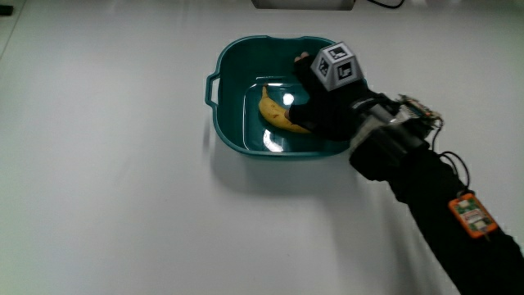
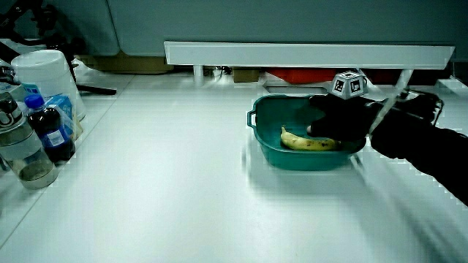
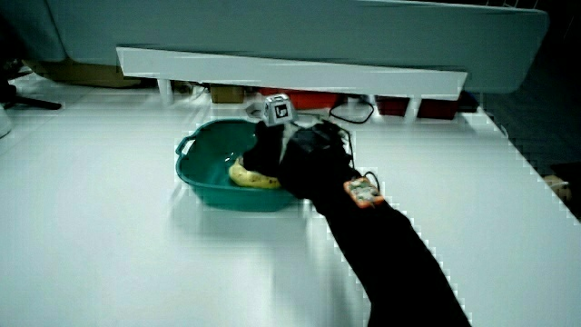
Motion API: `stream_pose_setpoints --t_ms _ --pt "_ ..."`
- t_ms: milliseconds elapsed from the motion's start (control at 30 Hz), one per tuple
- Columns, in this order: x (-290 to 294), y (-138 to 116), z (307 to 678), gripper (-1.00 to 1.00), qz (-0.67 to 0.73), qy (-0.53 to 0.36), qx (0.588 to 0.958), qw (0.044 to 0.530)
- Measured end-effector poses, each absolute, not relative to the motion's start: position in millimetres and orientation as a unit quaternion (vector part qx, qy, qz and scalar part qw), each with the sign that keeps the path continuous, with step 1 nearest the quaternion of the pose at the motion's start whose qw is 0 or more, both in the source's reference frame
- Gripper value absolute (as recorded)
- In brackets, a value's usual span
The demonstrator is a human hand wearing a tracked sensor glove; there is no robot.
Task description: Place banana into plate
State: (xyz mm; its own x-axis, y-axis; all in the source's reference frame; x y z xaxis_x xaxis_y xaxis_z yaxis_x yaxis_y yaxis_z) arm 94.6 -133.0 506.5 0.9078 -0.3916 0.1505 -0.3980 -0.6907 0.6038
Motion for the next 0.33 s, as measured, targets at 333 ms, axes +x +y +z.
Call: stream_pose_setpoints --t_ms 333 --pt "138.7 -137.7 462.2 -1.00 -0.002 -0.207 0.930 0.304"
